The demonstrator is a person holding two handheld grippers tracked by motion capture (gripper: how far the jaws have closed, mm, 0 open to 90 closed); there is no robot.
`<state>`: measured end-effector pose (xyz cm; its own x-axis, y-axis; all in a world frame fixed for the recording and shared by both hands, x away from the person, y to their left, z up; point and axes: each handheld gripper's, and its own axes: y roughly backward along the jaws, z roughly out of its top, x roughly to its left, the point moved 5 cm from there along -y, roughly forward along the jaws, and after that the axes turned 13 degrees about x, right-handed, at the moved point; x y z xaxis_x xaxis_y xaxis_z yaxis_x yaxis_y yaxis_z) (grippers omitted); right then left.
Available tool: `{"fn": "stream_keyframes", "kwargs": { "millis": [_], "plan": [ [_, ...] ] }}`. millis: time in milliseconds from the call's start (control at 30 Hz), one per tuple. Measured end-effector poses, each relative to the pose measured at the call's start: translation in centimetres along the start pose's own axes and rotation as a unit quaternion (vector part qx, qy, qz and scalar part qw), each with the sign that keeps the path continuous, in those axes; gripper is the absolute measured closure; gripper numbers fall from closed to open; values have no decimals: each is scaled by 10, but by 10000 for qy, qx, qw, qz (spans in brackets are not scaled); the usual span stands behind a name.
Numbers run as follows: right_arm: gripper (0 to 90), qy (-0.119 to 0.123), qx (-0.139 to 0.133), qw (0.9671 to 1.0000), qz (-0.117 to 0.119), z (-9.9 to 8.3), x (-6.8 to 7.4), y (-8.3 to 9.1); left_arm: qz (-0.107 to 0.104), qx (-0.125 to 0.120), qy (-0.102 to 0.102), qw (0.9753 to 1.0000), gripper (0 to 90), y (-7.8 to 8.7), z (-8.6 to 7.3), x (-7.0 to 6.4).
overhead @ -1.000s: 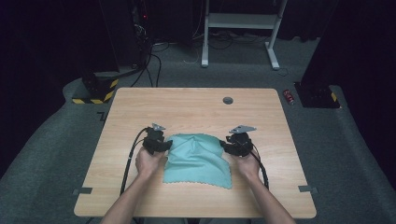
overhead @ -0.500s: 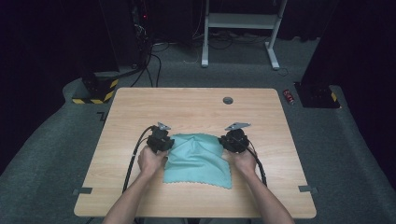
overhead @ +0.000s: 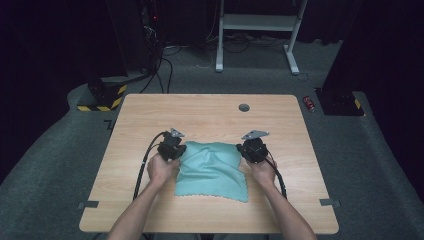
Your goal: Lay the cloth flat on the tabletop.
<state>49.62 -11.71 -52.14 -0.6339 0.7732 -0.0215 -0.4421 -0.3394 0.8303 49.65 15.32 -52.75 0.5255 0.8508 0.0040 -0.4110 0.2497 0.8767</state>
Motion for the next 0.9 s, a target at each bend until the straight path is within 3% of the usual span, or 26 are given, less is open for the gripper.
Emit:
{"fn": "stream_keyframes", "kwargs": {
  "millis": [133,367,500,700,900],
  "plan": [
    [900,-69,-8,10000,-39,-1,-5,3,5,-20,-32,10000,889,4,9,2],
    [900,-44,45,9996,-275,7,-15,5,77,49,4,10000,889,-10,18,4],
    [900,-131,152,9993,-330,9,-22,-4,162,42,33,9999,888,-16,22,6],
    [900,-223,77,9986,-468,17,-25,-13,490,-28,51,9988,886,-17,28,12],
    [899,-318,232,9976,-562,21,-28,-27,569,164,122,9982,869,-27,27,13]
  ]
}}
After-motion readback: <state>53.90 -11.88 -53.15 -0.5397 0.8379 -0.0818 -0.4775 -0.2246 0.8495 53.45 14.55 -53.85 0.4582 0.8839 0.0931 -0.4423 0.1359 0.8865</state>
